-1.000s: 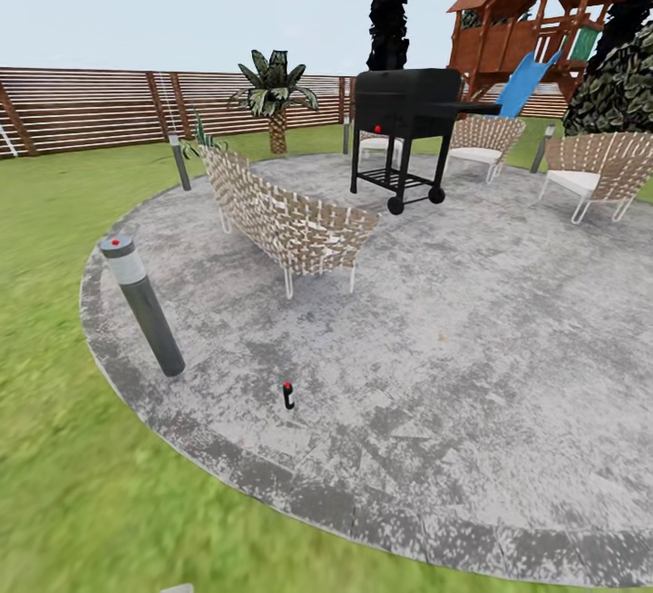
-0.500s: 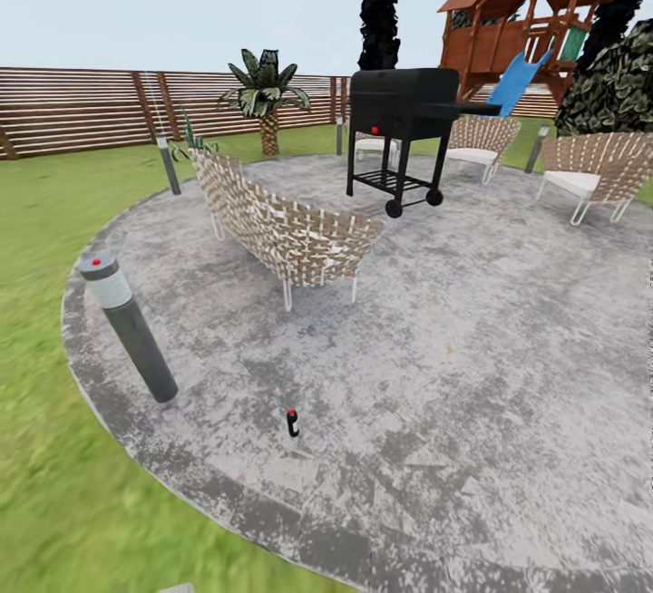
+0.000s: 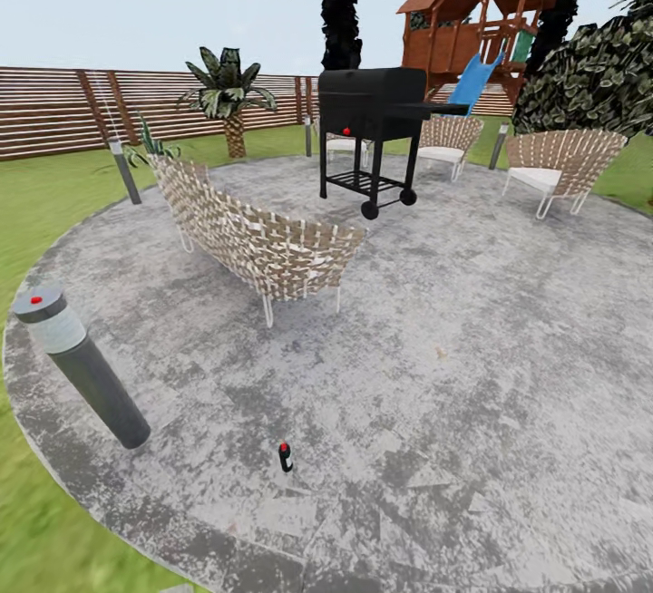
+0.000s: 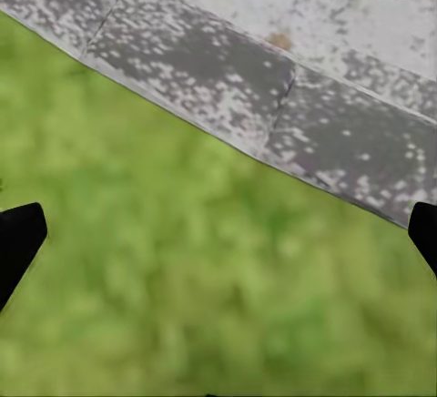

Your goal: In the garden, pick up the pesticide atomizer on the floor and spray pesticide onto both trees until each tree trunk is fully covered.

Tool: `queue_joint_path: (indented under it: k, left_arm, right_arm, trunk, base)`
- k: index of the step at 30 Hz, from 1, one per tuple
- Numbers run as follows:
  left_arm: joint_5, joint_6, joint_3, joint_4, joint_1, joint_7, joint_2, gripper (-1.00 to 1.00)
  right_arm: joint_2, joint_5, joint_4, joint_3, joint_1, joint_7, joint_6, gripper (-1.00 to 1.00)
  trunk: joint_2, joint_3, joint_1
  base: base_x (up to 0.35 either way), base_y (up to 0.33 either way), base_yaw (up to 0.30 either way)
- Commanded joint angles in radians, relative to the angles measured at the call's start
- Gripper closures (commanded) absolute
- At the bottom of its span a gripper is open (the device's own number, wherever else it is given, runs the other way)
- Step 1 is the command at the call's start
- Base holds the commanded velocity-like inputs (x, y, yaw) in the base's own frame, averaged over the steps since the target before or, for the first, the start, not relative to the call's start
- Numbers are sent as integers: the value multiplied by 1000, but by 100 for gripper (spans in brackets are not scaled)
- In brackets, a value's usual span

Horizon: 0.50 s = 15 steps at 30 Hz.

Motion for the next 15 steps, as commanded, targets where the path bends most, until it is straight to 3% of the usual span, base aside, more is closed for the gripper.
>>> queue_joint_path:
  k: [1,6,15]
  left_arm:
    - [5,-3,0,1,-1,-1,0,-100]
    - [5,-3,0,1,-1,-1,0,-100]
    - [4,-5,2,-19,-2,0,3,-100]
  right_arm:
    - [0,-1,0,-2,0,0,-3,-100]
    - [0,-1,-1,-2,-1,0,-3,-100]
    - [2,2,-38,5,-2,2,-5,-100]
  trunk:
    - [0,-1,0]
    - [0,-1,0]
    - [0,-1,0]
  base:
    - [259,167,-28]
    - [203,81,-9]
    - [23,5,-1]
